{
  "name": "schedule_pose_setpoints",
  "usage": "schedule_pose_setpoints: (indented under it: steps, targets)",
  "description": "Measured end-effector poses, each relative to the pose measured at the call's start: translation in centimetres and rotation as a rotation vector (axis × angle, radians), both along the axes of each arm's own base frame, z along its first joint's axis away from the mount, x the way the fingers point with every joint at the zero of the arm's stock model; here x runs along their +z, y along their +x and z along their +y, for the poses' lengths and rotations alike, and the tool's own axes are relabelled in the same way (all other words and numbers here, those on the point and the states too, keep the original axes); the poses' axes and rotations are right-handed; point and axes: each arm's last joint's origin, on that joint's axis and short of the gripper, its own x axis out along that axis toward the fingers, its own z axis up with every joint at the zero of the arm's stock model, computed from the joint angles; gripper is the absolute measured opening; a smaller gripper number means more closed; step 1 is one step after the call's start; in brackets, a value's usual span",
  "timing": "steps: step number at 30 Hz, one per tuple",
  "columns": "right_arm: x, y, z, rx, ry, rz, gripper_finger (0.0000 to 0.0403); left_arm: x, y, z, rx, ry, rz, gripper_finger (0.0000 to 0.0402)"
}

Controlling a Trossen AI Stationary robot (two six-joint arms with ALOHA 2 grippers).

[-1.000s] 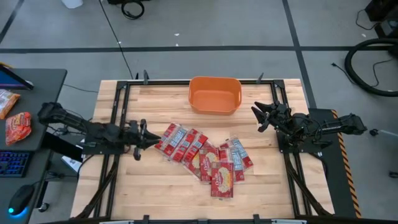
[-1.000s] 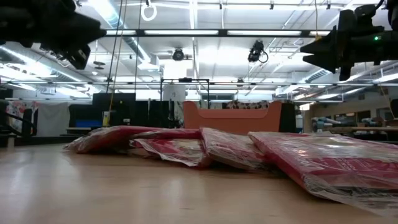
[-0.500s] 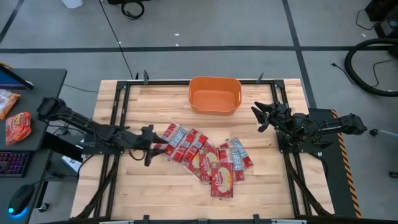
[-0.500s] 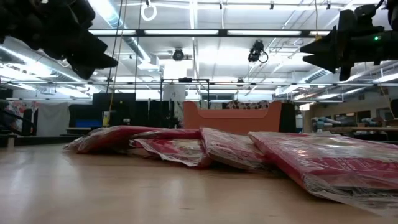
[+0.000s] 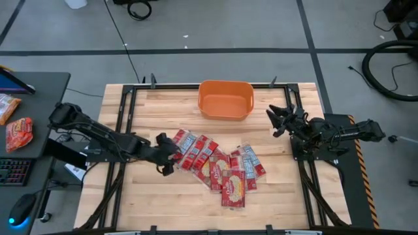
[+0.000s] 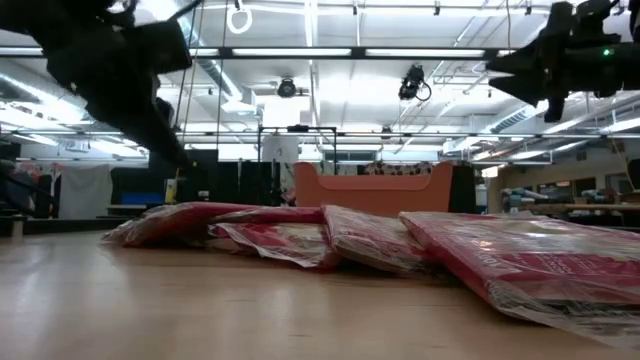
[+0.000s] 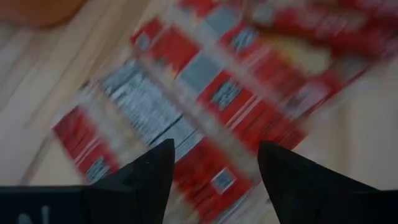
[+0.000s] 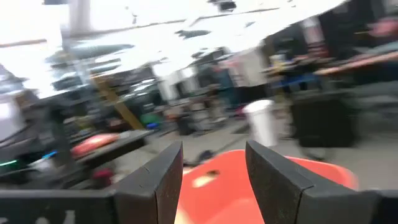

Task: Sort popcorn bags into baskets
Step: Put the red popcorn bag into the orange bin

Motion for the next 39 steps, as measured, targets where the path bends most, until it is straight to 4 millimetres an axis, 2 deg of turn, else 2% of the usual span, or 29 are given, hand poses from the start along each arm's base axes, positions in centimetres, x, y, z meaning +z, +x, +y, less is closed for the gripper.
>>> schedule_pose_setpoints:
  steps: [4, 10, 15, 21, 31, 35, 39]
  targets:
    - [-0.1, 0.5, 0.5, 0.147, -0.099, 0.049, 0.0180, -0.9, 0.3, -1.0, -0.080, 0.102, 0.153, 0.0243]
    - [-0.2, 1.2, 0.4, 0.105, -0.140, 0.146, 0.0180, -2.0, -0.4, -2.9, -0.169, 0.303, 0.322, 0.0243]
    - [0.2, 2.0, 0.5, 0.101, -0.166, 0.203, 0.0180, -2.4, -0.4, -4.3, -0.210, 0.421, 0.334, 0.0243]
    - [-0.3, 2.7, 0.5, 0.107, -0.159, 0.247, 0.0180, -4.2, -0.5, -5.3, -0.265, 0.485, 0.392, 0.0243]
    - [-0.6, 3.5, 0.7, 0.184, -0.103, 0.233, 0.0180, -6.8, -0.2, -5.7, -0.330, 0.725, 0.480, 0.0241]
    - [-0.7, 3.6, 0.7, 0.184, -0.103, 0.241, 0.0180, -7.4, -0.2, -5.6, -0.358, 0.804, 0.512, 0.0216]
    - [-0.8, 3.6, 0.7, 0.185, -0.102, 0.247, 0.0180, -7.6, -0.1, -5.5, -0.359, 0.800, 0.526, 0.0160]
